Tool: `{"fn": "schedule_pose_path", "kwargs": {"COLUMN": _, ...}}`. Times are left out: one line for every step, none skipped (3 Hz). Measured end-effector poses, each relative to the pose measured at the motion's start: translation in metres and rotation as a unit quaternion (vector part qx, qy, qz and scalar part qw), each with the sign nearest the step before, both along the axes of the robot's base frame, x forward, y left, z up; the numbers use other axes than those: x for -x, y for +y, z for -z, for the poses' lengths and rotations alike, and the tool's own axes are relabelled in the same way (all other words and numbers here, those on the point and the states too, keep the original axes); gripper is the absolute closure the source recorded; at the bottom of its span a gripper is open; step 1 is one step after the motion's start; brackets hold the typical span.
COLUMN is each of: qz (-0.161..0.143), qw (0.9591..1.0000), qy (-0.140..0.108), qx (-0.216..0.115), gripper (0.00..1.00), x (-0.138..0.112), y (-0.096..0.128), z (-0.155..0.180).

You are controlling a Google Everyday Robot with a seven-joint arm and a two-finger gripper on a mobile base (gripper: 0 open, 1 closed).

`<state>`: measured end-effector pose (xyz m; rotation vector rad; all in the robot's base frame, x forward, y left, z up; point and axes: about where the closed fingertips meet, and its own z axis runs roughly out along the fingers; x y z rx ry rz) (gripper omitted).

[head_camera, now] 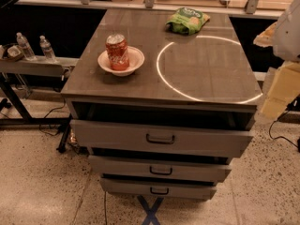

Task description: Pick coke can from paper bowl and place on counter

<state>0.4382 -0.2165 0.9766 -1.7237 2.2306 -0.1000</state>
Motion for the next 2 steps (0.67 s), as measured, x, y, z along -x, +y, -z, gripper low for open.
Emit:
{"fn": "schedule_pose_path", "kwargs": {"qz": 0.000, "qw": 1.0000, "qy": 0.000, "qx": 0.000, "gripper": 0.00, "x": 0.000, "y": 0.000, "z": 0.000}}
{"fn": "schedule_pose_path", "kwargs": {"qz": -0.019, "qw": 0.9994, "qy": -0.002, "qx": -0.030, "gripper": 0.00, "x": -0.017, "y": 0.022, "z": 0.008}}
